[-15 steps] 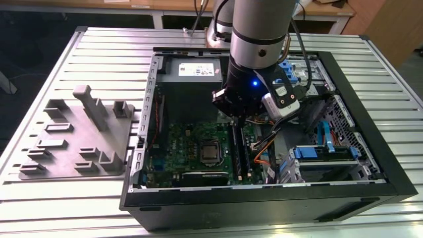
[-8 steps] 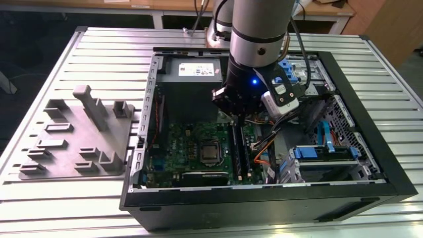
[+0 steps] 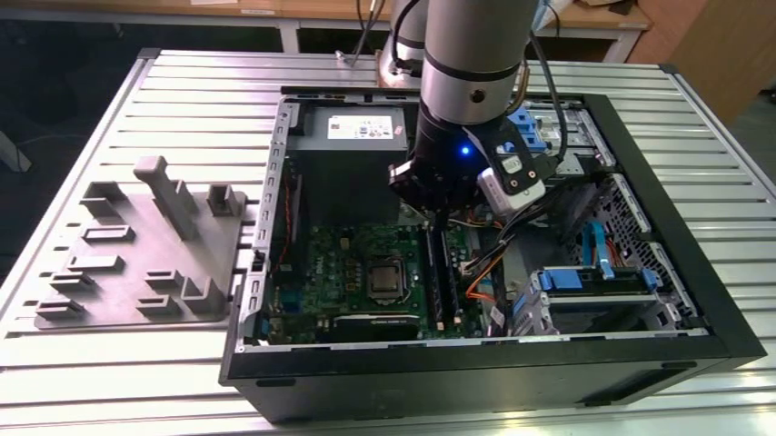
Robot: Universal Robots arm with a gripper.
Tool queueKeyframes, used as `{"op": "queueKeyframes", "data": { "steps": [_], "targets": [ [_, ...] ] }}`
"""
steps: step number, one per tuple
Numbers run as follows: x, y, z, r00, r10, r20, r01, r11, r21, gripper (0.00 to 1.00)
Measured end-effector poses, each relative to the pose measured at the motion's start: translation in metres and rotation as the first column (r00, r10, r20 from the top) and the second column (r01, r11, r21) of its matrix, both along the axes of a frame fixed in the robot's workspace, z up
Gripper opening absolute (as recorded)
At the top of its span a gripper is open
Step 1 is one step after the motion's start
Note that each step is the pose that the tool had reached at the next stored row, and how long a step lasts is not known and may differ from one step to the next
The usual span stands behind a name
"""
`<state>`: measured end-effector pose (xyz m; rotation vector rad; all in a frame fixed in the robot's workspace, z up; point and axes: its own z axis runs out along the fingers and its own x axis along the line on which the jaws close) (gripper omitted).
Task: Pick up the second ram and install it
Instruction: 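Press down the second ram until it locks into place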
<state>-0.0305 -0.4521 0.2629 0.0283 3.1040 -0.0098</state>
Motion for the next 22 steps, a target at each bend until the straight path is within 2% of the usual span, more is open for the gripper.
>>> {"op": "queueKeyframes", "data": {
  "steps": [9, 13, 15, 18, 22],
  "targets": [
    [0.0000, 0.0000, 0.0004, 1.0000, 0.000, 0.0000, 0.000, 1.0000, -0.0001, 0.10],
    [0.0000, 0.0000, 0.0047, 1.0000, 0.000, 0.0000, 0.000, 1.0000, -0.0001, 0.10],
    [0.0000, 0.0000, 0.0046, 1.0000, 0.000, 0.0001, 0.000, 1.0000, 0.0002, 0.10],
    [0.0000, 0.0000, 0.0005, 1.0000, 0.000, 0.0010, 0.000, 1.0000, 0.0001, 0.10],
    [0.0000, 0.0000, 0.0005, 1.0000, 0.000, 0.0009, 0.000, 1.0000, -0.0003, 0.10]
  ]
}}
